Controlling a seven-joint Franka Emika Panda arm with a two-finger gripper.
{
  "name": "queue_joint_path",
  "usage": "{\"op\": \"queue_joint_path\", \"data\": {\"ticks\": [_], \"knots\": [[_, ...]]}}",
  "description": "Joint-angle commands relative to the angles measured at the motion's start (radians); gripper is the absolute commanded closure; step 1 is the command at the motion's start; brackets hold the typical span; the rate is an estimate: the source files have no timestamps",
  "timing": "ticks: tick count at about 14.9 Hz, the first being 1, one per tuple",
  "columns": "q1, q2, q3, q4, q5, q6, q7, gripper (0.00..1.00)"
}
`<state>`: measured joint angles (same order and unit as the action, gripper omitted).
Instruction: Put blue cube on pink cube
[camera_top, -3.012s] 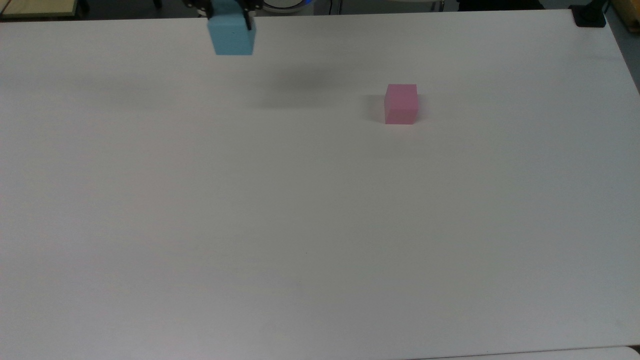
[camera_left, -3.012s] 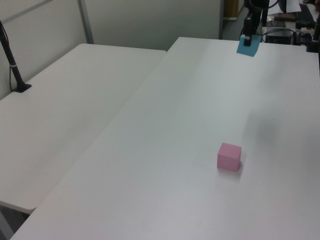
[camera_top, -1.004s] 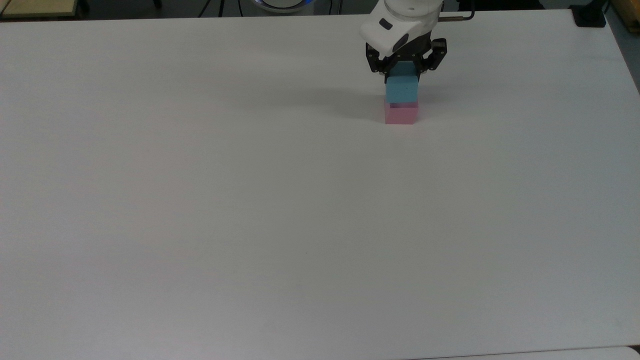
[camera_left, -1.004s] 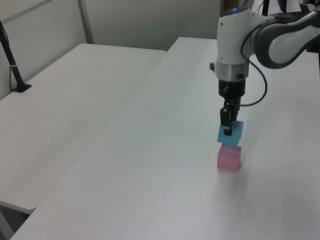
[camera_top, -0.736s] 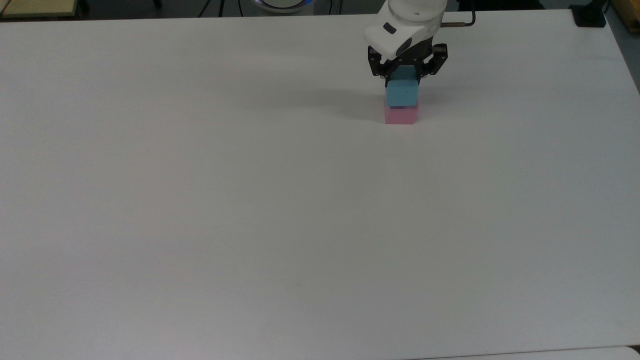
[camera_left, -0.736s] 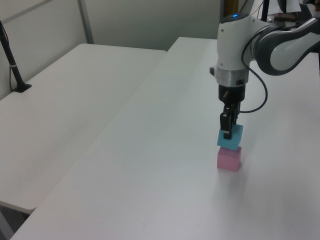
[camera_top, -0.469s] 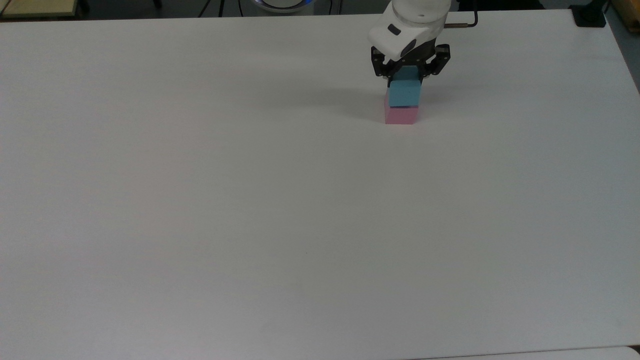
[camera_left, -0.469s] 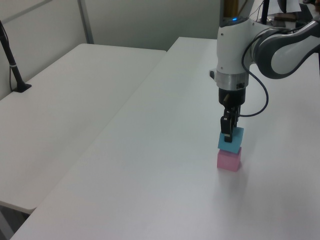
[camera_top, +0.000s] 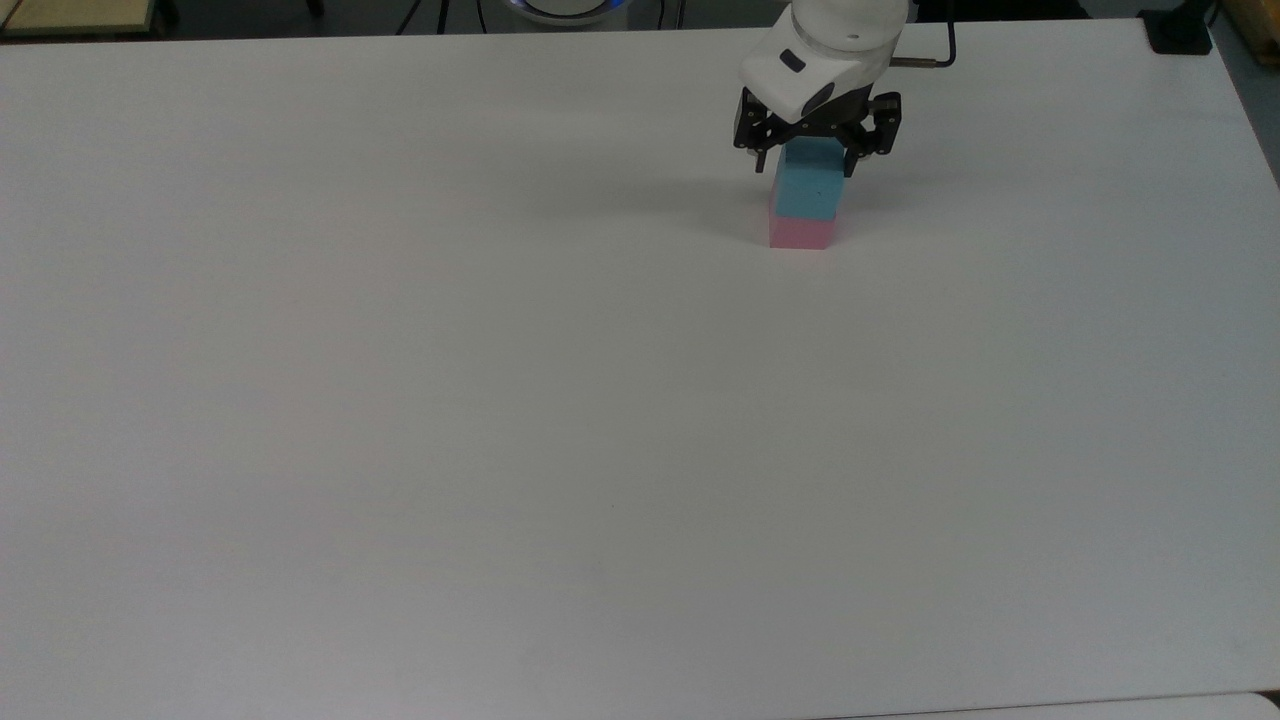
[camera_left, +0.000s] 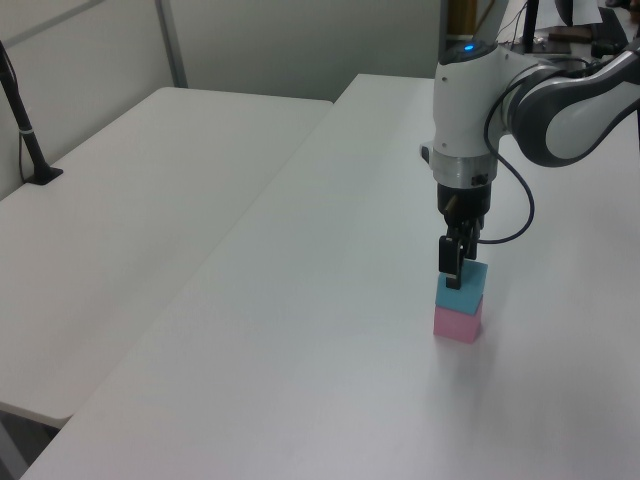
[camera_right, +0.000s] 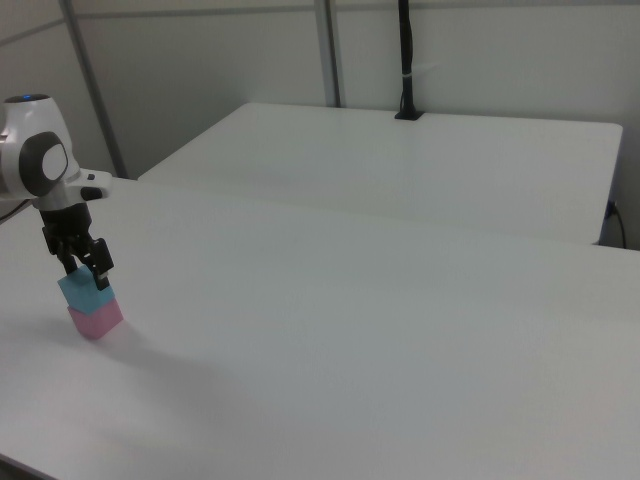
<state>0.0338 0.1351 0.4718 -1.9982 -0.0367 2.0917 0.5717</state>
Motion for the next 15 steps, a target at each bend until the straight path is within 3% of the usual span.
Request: {"op": "queue_joint_path", "data": {"ticks": [1,5,10,13,15], "knots": [[0.02,-0.002,-0.009,-0.01,-0.043,0.025,0.048,0.04],[-0.044,-0.043,-0.01,0.024,-0.043,-0.007,0.048,0.0],[-0.172,-0.072,-0.012,0.174,-0.034,-0.202,-0.039,0.01],[-0.261,-0.107,-0.034,0.243,-0.028,-0.251,-0.072,0.0],[-0.267,-0.111,-0.071,0.26,-0.028,-0.252,-0.075,0.0]]}}
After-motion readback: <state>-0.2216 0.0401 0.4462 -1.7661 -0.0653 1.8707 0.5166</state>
